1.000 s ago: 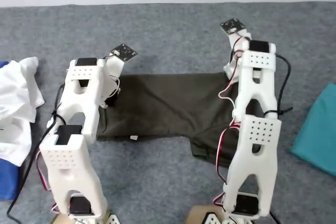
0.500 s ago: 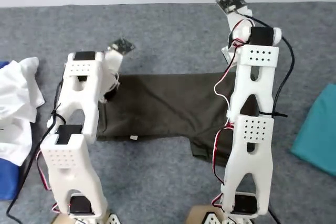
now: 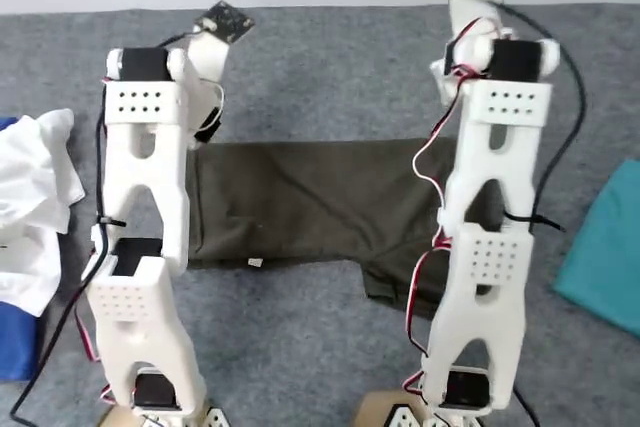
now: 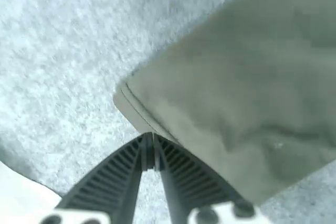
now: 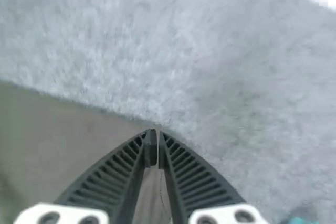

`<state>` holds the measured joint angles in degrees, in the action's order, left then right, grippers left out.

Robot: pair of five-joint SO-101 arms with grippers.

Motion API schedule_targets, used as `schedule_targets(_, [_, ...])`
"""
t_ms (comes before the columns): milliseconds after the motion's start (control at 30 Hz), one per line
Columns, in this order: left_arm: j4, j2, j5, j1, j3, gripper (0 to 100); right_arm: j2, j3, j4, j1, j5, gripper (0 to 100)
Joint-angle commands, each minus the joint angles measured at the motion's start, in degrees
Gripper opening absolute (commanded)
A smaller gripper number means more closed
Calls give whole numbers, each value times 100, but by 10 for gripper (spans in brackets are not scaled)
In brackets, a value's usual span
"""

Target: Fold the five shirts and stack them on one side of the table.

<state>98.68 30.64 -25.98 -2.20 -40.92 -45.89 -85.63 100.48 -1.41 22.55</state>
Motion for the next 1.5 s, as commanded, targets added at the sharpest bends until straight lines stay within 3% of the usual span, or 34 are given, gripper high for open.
schedule_targets(0, [185,-114,88,273,-251,6,1569,334,259,-4,-325,19])
schedule_targets(300, [176,-53,88,1837,365,6,4163,1213,242,4,-422,19])
schedule_targets(767, [167,-35,53,4545,963,6,6782,2180,233,-4,-378,19])
schedule_targets(967, [44,158,53,5090,945,17,7626,2936,233,-4,-378,19])
schedule_targets(1167, [44,695,53,5486,927,115,8110,3622,233,-4,-378,19])
schedule_targets(1467, [-299,1099,44,5881,927,120,8382,3921,233,-4,-387,18])
